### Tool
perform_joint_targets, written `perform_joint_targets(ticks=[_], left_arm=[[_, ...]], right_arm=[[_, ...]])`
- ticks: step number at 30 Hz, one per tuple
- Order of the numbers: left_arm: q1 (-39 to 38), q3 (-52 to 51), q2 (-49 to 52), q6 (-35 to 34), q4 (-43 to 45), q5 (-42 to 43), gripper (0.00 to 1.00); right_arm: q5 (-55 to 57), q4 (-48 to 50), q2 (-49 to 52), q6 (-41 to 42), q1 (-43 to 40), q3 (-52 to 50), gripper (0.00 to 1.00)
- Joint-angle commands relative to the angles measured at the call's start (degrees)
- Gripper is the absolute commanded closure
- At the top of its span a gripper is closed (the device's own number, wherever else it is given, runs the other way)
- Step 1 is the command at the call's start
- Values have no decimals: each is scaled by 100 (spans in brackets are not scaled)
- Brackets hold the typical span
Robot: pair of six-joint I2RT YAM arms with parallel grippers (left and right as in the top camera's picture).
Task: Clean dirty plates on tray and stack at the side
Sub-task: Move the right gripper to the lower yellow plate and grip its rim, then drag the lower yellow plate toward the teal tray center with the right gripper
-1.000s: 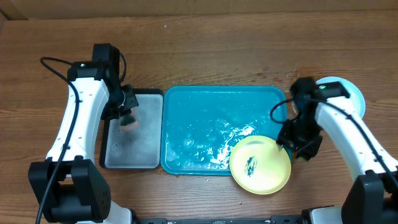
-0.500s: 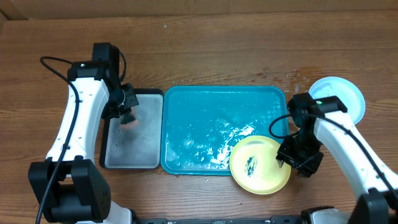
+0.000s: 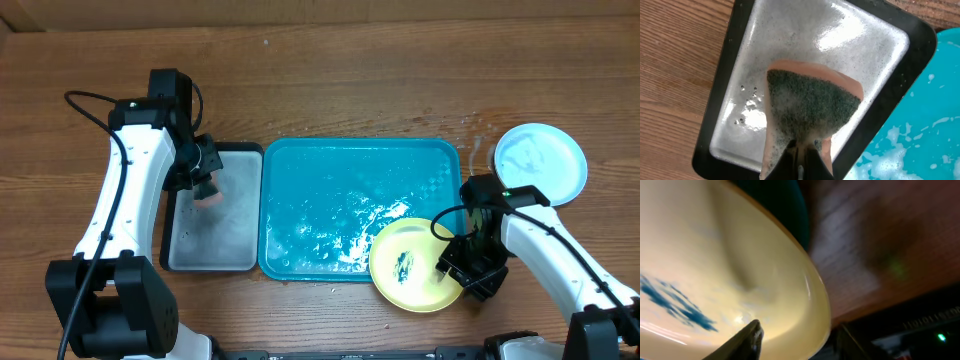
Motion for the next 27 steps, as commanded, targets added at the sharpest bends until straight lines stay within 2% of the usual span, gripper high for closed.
perform_joint_targets(ticks=[1,9,11,13,17,22,27], left_arm=[[-42,-31,15,107,0,63,96],[-42,-31,15,107,2,63,96],[-42,-31,15,105,9,66,96],[-42,-31,15,105,22,66,96],[-42,-31,15,107,17,63,96],[-42,-31,15,107,24,61,96],[-42,-33,22,306,125,59,95]], right_arm=[[37,256,-59,323,26,-162,48],[72,787,-57,525,28,-540,49],[127,909,-59,483,33,-551,62],[125,1080,-59,481,33,-551,82],[98,1320,-59,481,114,-551,96],[79,1598,-59,299,407,-549,96],[-446,2555,-59,-367,922,-546,96]])
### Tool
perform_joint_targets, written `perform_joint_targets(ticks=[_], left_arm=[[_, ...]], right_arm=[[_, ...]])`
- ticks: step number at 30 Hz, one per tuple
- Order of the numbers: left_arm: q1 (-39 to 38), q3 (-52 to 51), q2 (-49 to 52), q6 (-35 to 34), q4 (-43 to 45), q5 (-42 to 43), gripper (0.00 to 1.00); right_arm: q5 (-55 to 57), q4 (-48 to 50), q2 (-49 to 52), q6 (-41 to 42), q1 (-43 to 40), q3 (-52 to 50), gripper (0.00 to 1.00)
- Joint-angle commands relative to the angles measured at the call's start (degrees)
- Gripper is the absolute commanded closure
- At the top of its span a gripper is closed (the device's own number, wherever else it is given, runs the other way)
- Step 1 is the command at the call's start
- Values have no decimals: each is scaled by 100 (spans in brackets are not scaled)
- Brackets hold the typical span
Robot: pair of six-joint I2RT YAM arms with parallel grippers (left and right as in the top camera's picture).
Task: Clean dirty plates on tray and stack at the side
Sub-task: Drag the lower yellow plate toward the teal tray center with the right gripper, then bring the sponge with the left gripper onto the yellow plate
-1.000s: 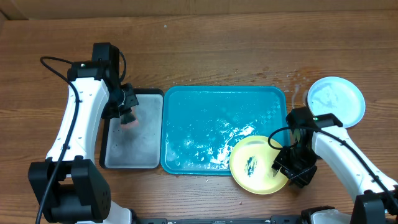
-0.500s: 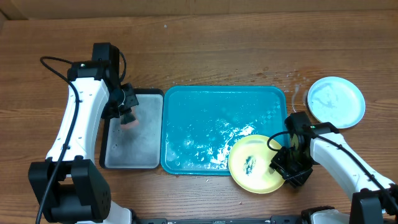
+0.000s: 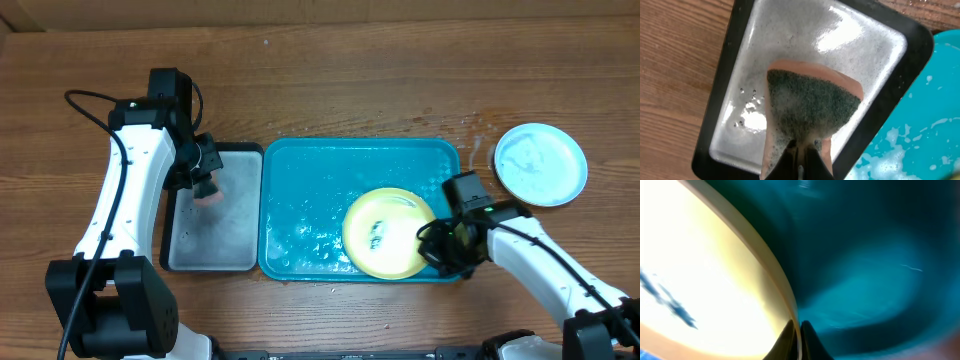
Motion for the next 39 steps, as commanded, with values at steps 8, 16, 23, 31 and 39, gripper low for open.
perform_joint_targets(ticks=[8,16,23,31,39], left_arm=[[-42,-345,424,732,588,-243,96],[-39,-890,1187,1029,1163,-238,96],[-39,-931,1856,1025,1333,-238,96],[-46,-881,1567,981,1305,-129,96],[-96,-872,407,1012,1126,214,96]], right_arm=[[-671,1526,17,-973,555,-66,96],[-664,1821,28,-1143,546,-66,96],[-605,1823,39,-1200,546,-66,96],[-535,1843,39,-1250,546,-66,96],[-120,2033,39,-1093,546,-66,96]])
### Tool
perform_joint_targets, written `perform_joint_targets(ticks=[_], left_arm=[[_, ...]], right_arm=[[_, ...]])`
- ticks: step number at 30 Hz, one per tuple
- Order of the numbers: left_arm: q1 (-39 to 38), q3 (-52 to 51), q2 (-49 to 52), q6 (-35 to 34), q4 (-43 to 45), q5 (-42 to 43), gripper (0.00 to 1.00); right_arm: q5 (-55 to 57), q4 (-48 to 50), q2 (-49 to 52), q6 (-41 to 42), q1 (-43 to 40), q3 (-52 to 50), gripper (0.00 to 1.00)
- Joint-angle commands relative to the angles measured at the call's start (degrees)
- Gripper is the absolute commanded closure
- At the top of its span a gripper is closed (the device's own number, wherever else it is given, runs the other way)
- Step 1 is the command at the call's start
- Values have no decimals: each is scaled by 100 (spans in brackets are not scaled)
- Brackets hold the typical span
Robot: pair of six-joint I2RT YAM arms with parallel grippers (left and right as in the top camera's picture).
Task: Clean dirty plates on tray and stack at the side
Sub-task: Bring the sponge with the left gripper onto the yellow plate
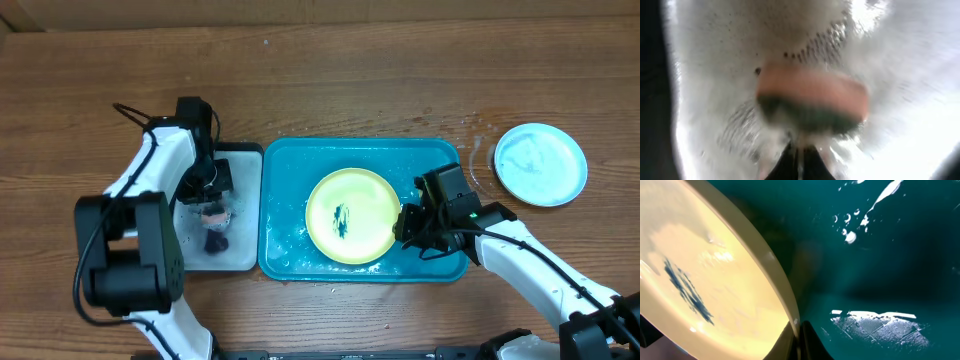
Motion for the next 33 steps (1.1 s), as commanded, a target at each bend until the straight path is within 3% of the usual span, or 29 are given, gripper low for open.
perform_joint_targets(ticks=[1,12,17,25,33], left_arm=[[-125,15,-852,164,-98,420,96],[-1008,15,-1777,369,-420,763,96],[-1556,15,-1770,415,-302,1049,96],[-2087,15,-1770,426,203,2065,96],[-2240,15,-1530,426,400,2404,96]], right_arm=[[339,63,13,105,11,-35,96],[535,-1204,96,715,11,37,96],[332,-1060,455,710,11,197,96],[-953,-61,1080,584,13,291,96],[-855,168,1241,758,11,289,96]])
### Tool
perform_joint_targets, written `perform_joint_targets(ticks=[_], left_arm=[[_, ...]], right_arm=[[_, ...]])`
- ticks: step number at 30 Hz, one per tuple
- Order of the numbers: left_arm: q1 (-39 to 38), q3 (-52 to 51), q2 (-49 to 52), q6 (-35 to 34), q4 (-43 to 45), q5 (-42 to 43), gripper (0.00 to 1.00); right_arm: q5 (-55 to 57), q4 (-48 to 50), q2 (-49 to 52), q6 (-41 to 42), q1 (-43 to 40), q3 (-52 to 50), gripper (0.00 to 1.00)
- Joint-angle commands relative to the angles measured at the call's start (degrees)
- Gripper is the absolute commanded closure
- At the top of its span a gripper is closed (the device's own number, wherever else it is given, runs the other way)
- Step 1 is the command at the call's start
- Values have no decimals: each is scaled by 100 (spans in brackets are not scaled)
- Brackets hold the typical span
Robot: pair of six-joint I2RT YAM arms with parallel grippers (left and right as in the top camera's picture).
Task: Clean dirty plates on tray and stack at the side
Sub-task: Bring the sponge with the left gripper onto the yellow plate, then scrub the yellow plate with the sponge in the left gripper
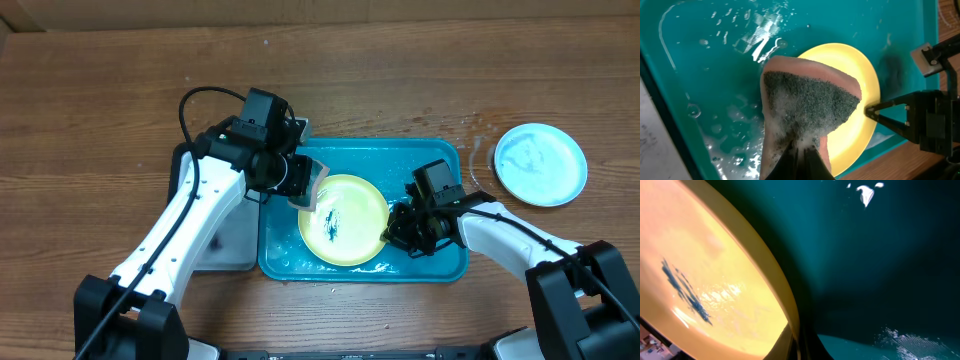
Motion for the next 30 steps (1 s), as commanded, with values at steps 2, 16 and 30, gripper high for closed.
perform_joint_targets(ticks=[2,16,30], left_arm=[[-190,39,343,125,144,297,96],[-750,39,1530,35,420,50,96],[-1073,39,2457,-946,905,-647,96]], right_arm=[[28,57,109,83,17,63,96],[999,-313,90,-592,28,566,96],[938,-144,92,-763,203,568,96]])
